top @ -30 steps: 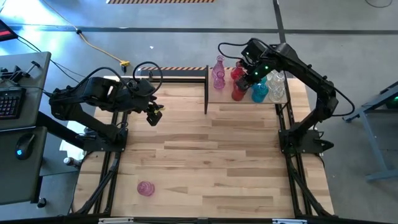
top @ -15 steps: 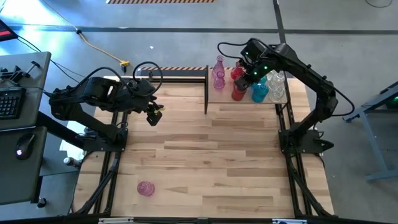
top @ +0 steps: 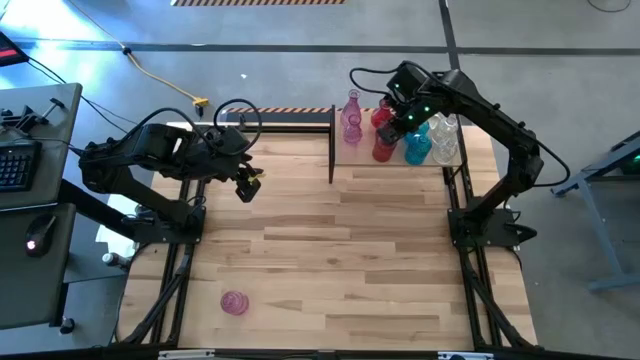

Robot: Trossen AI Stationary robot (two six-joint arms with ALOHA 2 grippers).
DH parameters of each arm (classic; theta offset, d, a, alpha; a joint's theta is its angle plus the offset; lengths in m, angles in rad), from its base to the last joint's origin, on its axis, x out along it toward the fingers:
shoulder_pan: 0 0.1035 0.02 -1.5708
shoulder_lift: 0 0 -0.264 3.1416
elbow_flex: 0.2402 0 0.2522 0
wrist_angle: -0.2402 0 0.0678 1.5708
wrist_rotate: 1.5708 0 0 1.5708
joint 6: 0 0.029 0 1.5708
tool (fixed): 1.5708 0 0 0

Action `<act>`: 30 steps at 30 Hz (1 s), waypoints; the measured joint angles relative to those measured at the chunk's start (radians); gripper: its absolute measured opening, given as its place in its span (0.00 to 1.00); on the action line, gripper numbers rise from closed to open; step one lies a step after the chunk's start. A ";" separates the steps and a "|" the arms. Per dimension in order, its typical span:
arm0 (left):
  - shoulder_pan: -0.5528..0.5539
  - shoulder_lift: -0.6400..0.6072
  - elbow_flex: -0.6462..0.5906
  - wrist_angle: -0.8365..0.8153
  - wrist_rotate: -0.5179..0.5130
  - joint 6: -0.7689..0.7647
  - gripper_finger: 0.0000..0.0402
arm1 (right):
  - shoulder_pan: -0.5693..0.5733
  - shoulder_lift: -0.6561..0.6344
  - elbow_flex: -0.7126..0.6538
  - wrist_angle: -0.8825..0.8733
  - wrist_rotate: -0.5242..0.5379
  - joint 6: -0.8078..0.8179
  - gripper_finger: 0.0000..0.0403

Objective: Sort vases onto shelf
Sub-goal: Put the red vase on the shelf aligned with the red vases

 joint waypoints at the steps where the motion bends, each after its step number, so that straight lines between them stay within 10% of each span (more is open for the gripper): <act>1: 0.000 0.000 0.000 0.000 0.000 -0.001 0.53 | 0.000 0.000 0.000 -0.001 0.009 -0.001 0.04; 30: 0.000 0.000 0.000 0.000 0.000 0.001 0.53 | 0.000 0.000 0.000 -0.003 0.016 -0.014 0.04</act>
